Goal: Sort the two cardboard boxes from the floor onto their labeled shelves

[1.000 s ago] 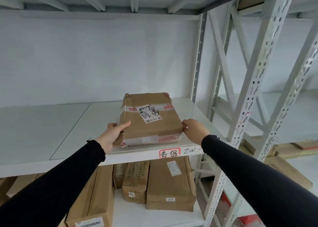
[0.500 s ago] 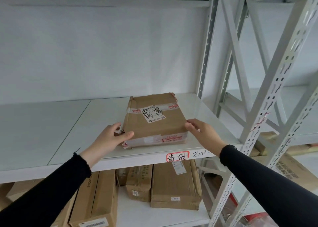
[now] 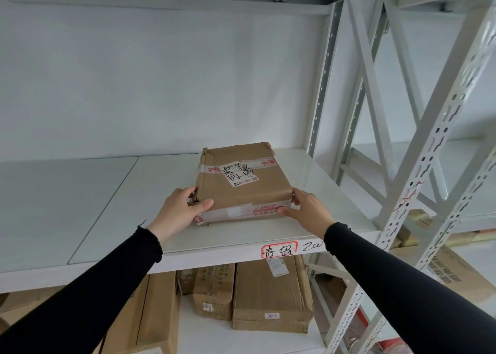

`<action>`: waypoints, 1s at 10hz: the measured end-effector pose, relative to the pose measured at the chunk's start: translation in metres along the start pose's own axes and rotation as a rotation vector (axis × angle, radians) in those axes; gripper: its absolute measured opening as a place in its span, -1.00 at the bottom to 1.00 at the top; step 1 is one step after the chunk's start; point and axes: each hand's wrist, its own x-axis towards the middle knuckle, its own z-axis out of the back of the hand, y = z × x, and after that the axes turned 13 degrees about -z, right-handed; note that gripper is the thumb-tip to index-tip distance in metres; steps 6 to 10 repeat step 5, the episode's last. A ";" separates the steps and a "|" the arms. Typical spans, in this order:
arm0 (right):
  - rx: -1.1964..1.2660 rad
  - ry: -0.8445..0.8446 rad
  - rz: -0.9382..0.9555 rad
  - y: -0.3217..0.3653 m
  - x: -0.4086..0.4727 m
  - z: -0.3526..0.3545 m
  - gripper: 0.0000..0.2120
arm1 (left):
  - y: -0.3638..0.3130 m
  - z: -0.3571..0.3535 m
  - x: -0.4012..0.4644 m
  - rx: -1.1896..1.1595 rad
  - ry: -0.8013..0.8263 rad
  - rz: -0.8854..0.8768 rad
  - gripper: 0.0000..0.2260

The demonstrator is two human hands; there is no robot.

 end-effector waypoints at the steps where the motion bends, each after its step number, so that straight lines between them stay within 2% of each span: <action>1: 0.004 0.028 -0.031 0.003 0.012 -0.001 -0.69 | -0.001 0.002 0.013 -0.024 0.004 0.021 -0.20; 2: 0.000 0.045 -0.058 0.006 0.022 0.000 -0.66 | 0.011 0.004 0.027 -0.040 0.015 0.019 -0.25; 3: -0.002 0.080 -0.080 0.009 0.026 0.001 -0.61 | 0.004 0.004 0.028 -0.069 0.031 0.010 -0.37; 4: -0.062 0.092 -0.089 0.010 0.029 0.003 -0.55 | -0.015 0.007 0.023 -0.073 0.065 -0.012 -0.60; 5: -0.152 0.059 -0.060 0.012 0.033 0.015 -0.42 | -0.024 0.013 0.020 0.028 0.067 -0.031 -0.58; 10: -0.152 0.059 -0.060 0.012 0.033 0.015 -0.42 | -0.024 0.013 0.020 0.028 0.067 -0.031 -0.58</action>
